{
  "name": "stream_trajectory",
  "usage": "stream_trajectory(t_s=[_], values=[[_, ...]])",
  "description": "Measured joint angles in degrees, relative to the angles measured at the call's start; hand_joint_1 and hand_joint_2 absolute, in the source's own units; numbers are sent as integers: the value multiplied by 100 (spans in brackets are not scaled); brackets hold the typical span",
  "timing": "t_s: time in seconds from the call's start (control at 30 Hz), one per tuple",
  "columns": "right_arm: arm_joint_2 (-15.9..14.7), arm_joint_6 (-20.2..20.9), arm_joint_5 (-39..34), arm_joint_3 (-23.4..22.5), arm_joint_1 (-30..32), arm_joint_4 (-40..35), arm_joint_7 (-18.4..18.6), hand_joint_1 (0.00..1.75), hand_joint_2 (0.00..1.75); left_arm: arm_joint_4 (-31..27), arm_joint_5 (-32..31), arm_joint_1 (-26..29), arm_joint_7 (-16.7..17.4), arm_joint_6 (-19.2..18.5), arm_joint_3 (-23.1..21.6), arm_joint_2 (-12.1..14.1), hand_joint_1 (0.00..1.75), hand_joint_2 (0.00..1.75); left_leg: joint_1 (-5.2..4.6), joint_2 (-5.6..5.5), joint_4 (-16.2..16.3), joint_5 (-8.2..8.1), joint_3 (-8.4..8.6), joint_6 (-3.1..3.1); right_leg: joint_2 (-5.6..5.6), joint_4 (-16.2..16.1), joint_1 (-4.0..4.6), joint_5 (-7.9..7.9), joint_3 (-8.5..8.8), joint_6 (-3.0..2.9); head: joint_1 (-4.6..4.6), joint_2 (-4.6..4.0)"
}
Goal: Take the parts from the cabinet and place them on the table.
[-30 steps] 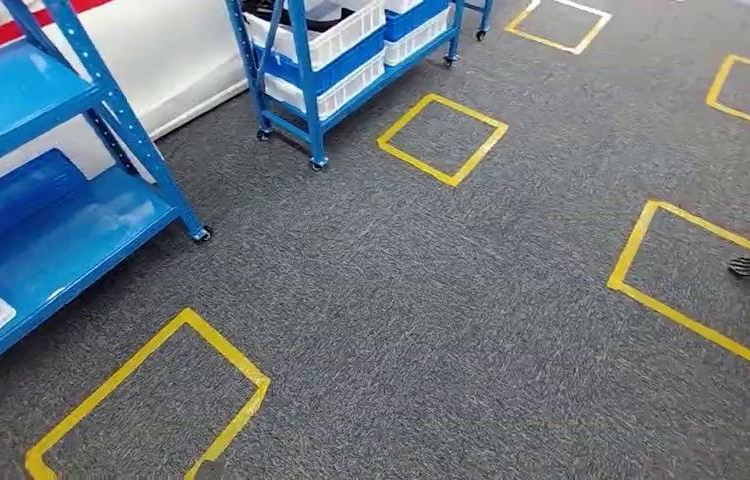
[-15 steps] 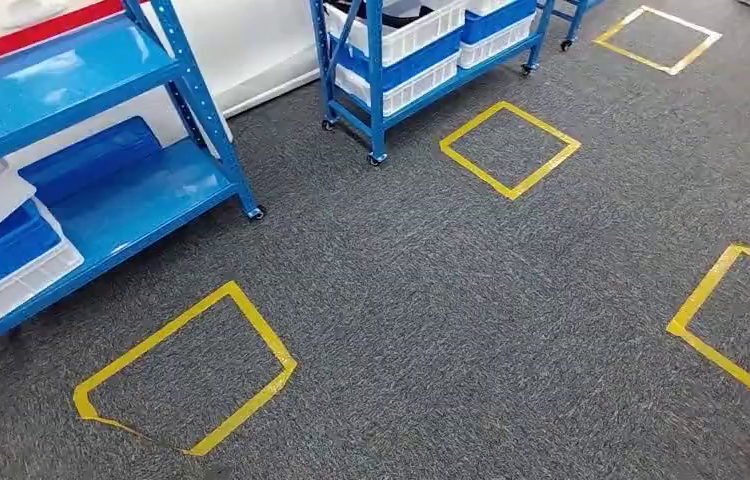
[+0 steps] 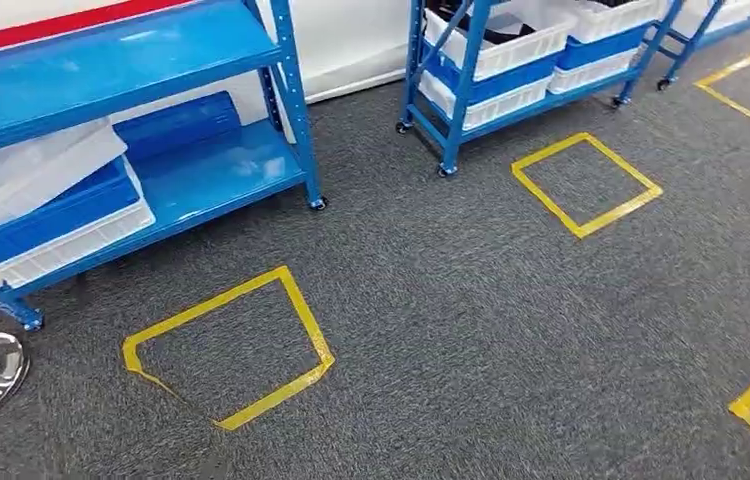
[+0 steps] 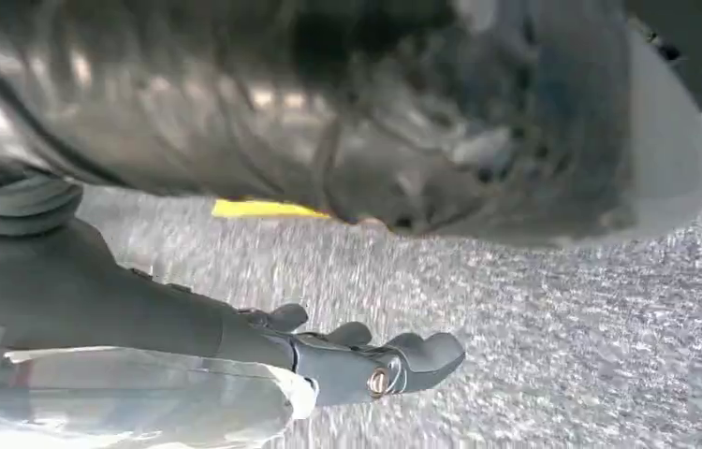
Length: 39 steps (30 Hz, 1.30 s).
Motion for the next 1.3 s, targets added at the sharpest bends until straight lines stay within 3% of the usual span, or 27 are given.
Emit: stream_trajectory(t_s=[0.03, 0.07, 0.1, 0.2, 0.23, 0.27, 0.3, 0.33, 0.4, 0.43, 0.47, 0.53, 0.57, 0.6, 0.73, 0.77, 0.8, 0.9, 0.93, 0.97, 1.0, 1.07, 1.1, 1.13, 1.23, 1.27, 1.3], values=[[-4, 0, 0, 0, -3, 0, 2, 0, 0, 0, -2, 8, 15, 0, 0, 0, 0, 0, 14, -90, 40, -27, 11, -34, 143, -533, -21, 320, 207, 6, 0, 0], [-4, -2, -2, 0, 4, 2, 15, 0, 0, 0, -7, 13, 35, 0, -5, 0, 0, 0, 28, -148, 75, -53, -29, -71, 482, -744, -55, 306, 296, -10, 2, 0], [-4, -2, -11, 0, 4, 4, 28, 0, 0, 0, -11, -22, 50, 2, -16, 2, 0, 0, 1, -222, 173, -75, -91, -108, 585, -895, -64, 278, 303, -21, 0, 0], [-4, -7, -22, 2, -34, 4, 39, 0, 0, 0, -9, 1, 66, 7, -42, 2, 0, 0, 54, -426, 97, -27, -127, -214, 387, -880, -13, 282, 330, -115, 2, 0], [9, 2, -20, 2, -33, 4, 59, 0, 0, 0, -9, 11, 66, 18, -46, 11, 0, 0, 59, -414, 131, -50, -144, -229, 287, -950, -64, 314, 402, -168, 0, 2], [4, -2, -20, 0, -22, 4, 66, 0, 0, 0, -7, 24, 66, 18, -48, 9, 0, 0, 18, -72, 262, -140, -197, -258, 224, -979, -52, 317, 429, -190, -11, 0], [2, -20, -22, 2, -15, 4, 68, 0, 0, 0, -7, 19, 66, 17, -53, 9, 0, 0, 28, 151, 533, -299, -345, -281, 154, -989, -43, 316, 436, -214, -57, 2], [2, -31, -20, 0, -3, 4, 70, 0, 0, 0, -13, -3, 66, 17, -64, 4, 0, 0, 62, 303, 1042, -535, -620, -317, 49, -989, -22, 304, 438, -235, -46, 2], [-4, -33, -18, 2, 1, 4, 70, 0, 0, 0, -13, -11, 59, 17, -79, 2, 0, 0, 106, 364, 1702, -723, -989, -355, -125, -988, -7, 282, 443, -259, -46, 2], [-4, -31, -18, 2, -3, 4, 70, 0, 0, 0, -13, -8, 53, 17, -83, 2, 0, 0, 116, 376, 1703, -635, -1008, -367, -193, -987, -7, 266, 455, -255, -50, 0], [-4, -33, -18, 2, -7, 4, 70, 0, 0, 0, -11, 6, 50, 17, -85, 2, 0, 0, 125, 395, 1470, -443, -904, -370, -262, -987, -8, 250, 472, -251, -50, 0], [-4, -41, -15, 0, -7, 4, 72, 0, 0, 0, -11, 18, 46, 15, -88, 2, 0, 0, 125, 490, 592, 10, -434, -338, -397, -987, -8, 206, 533, -223, -52, 0], [-4, -46, -11, 2, -8, 4, 74, 0, 0, 0, -13, 9, 42, 13, -90, 2, 0, 0, 101, 692, 172, 103, -217, -298, -458, -989, -6, 182, 568, -198, -50, 0], [-4, -50, -11, 0, -11, 4, 81, 0, 0, 0, -13, -6, 39, 9, -90, 2, 0, 0, 22, 866, 119, 17, -185, -246, -510, -993, 28, 159, 583, -160, -44, 2], [-2, -81, -2, 2, -51, 0, 118, 0, 0, 0, -9, 4, 37, 2, -90, 4, 0, 0, -1, 597, 40, 35, -145, -143, -713, -1062, 19, 111, 705, -16, -46, 0], [-4, -98, 0, 2, -51, 0, 116, 0, 0, 0, 0, 25, 37, 2, -90, 2, 0, 0, 71, 561, -30, 76, -83, -105, -544, -984, -27, 63, 682, 18, -41, 2], [-4, -142, 0, 2, -48, 0, 85, 0, 0, 0, 4, 20, 39, 4, -90, 7, 0, 0, 75, 528, -64, 74, -49, -93, -270, -773, -17, -62, 586, 26, -15, 0], [-4, -269, 0, 2, -26, 0, 9, 0, 0, 0, 55, -37, 33, 2, -90, 0, 0, 0, 58, 422, -52, 48, -48, -15, -50, 483, -14, -616, -124, 19, 33, 2], [-4, -324, 2, 4, -15, 0, -4, 0, 0, 0, 61, -35, 31, 0, -90, 0, 0, 0, 54, 381, -44, 35, -39, -2, -37, 753, -15, -650, -302, 18, 31, 0], [-4, -378, 4, 4, -11, 0, -4, 0, 0, 0, 76, -25, 31, 0, -90, 0, 0, 0, 54, 337, -36, 21, -21, -8, -37, 755, -18, -532, -358, 16, 33, 0], [-4, -415, 9, 4, -8, 0, -7, 0, 0, 0, 94, -13, 31, 0, -90, 0, 0, 0, 56, 297, -30, 3, 4, -15, -37, 486, -23, -282, -274, 12, 33, 0], [-13, -446, 20, 4, -1, 0, -7, 0, 0, 0, 96, 1, 31, 0, -90, 0, 0, 0, 69, 235, 13, -51, 52, -64, -14, -538, -30, 347, 160, -3, 35, 0], [-15, -448, 24, 4, -3, 0, -7, 0, 0, 0, 96, -1, 31, 0, -90, 2, 0, 0, 71, 221, 43, -75, 40, -94, 40, -851, -29, 381, 272, -23, 44, 0], [-13, -452, 26, 4, -13, 0, -9, 0, 0, 0, 96, -15, 31, 0, -90, 2, 0, 0, 30, 201, 118, -113, 7, -134, 46, -923, -7, 355, 295, -34, 36, 0], [-13, -452, 26, 4, -14, 0, -13, 0, 0, 0, 96, -4, 29, 0, -90, 2, 0, 0, 48, 191, 71, -113, 24, -199, 40, -907, 17, 344, 290, -111, 35, 2], [-7, -450, 24, 4, -15, 0, -11, 0, 0, 0, 96, -1, 20, 2, -90, 4, 0, 0, 49, 205, 106, -153, -16, -234, 21, -946, -21, 362, 334, -154, 37, 0], [-2, -448, 11, 4, -14, 0, -7, 0, 0, 0, 98, 4, 9, 9, -90, 4, 0, 0, 58, 293, 248, -249, -52, -274, 9, -950, -22, 358, 343, -179, 24, 0]])
